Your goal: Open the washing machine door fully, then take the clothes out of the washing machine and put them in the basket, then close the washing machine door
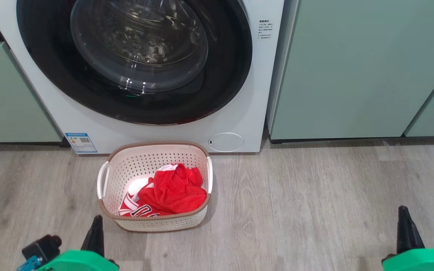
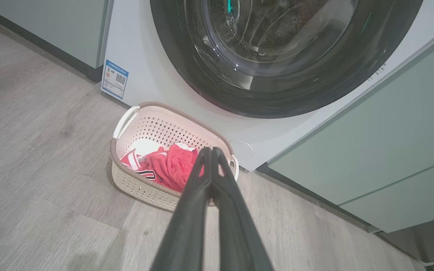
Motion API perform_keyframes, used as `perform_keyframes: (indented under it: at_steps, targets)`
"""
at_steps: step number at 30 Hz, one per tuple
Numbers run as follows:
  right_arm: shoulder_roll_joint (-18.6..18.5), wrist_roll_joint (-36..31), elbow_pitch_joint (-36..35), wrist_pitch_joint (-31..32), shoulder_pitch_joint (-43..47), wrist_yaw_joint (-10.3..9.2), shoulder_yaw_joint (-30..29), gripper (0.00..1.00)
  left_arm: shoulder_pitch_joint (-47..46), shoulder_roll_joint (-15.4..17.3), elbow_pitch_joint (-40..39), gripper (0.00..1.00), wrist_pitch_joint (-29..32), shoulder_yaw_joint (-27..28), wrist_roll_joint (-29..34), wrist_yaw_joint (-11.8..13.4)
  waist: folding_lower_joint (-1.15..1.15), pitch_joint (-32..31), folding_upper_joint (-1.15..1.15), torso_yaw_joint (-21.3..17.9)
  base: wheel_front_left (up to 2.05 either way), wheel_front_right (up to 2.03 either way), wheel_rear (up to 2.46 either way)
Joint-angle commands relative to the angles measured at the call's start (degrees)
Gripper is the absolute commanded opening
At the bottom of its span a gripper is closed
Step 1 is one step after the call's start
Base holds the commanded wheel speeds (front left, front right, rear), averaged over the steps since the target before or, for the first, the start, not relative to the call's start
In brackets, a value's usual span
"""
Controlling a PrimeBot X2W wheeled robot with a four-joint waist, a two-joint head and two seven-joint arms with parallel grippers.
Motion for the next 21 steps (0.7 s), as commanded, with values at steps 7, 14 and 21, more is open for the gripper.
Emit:
perform_keyframes:
  at_steps: [7,14,21]
  targets:
    - [-0.3,6.1,-2.2,1.5,-3.5,-0.02,0.0,0.0,-3.6,0.1,-3.0,0.0,1.5,1.2,-5.5,0.0,0.0,0.2,0.0,0.0,0.0,0.0,0.0]
    - [-0.3,10.7,-2.3,2.6,-4.1,-0.02,0.0,0.0,-4.0,-0.1,-3.7,0.0,2.6,1.4,-9.9,0.0,0.0,0.4,0.0,0.0,0.0,0.0,0.0]
    - [-0.3,15.4,-2.4,3.8,-4.6,-0.03,0.0,0.0,-4.4,-0.2,-4.5,0.0,3.8,1.6,-14.2,0.0,0.0,0.6,0.0,0.0,0.0,0.0,0.0]
